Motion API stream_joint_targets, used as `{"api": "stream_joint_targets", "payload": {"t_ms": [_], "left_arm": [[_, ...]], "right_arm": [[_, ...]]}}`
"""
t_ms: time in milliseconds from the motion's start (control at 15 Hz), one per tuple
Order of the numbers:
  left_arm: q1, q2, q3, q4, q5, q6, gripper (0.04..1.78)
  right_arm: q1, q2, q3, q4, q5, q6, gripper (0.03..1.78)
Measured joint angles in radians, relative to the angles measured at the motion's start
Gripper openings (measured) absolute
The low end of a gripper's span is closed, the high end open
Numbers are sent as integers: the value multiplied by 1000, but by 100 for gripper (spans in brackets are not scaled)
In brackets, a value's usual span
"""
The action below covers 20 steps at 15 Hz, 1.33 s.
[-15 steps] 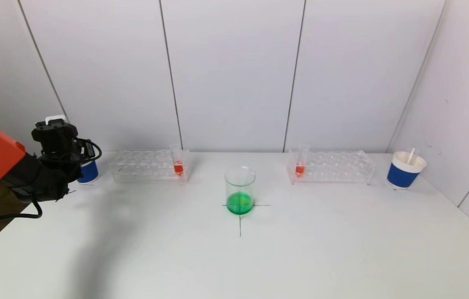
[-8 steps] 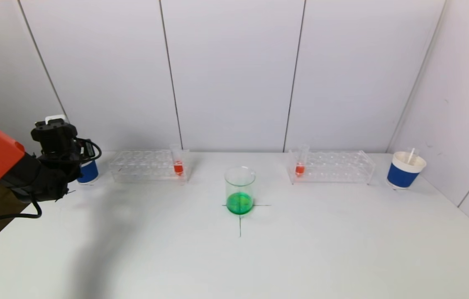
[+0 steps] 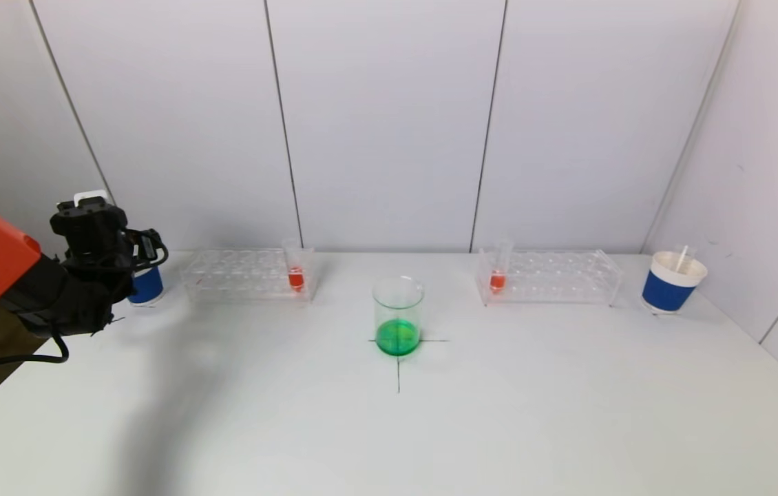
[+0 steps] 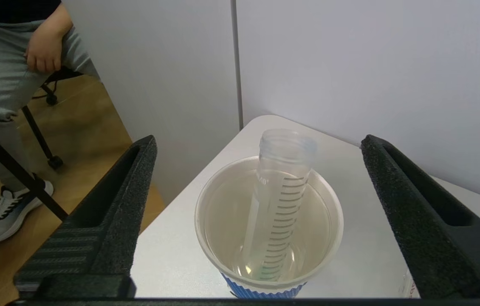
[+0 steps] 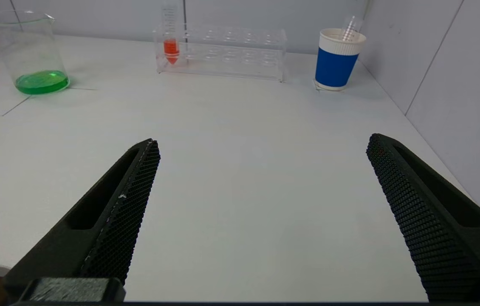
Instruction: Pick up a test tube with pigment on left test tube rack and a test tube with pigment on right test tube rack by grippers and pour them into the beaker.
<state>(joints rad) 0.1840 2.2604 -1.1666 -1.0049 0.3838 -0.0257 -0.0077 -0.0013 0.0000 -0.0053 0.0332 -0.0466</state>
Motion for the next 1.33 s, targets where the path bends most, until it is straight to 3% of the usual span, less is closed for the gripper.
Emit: {"api": "stream_joint_targets", "payload": {"t_ms": [333,600,933,1333], "left_arm": [[-3,-18,-4,1,-36,1,176],[-34,-86,8,0,-188,-2,176],[-168,-261,120,7,-365,-47,176],[-334,-483,276,24,-391,-93,176]], "right_arm": [[0,0,0,0,0,0,177],[0,0,0,0,0,0,177],[0,0,0,0,0,0,177],[0,0,0,0,0,0,177]]}}
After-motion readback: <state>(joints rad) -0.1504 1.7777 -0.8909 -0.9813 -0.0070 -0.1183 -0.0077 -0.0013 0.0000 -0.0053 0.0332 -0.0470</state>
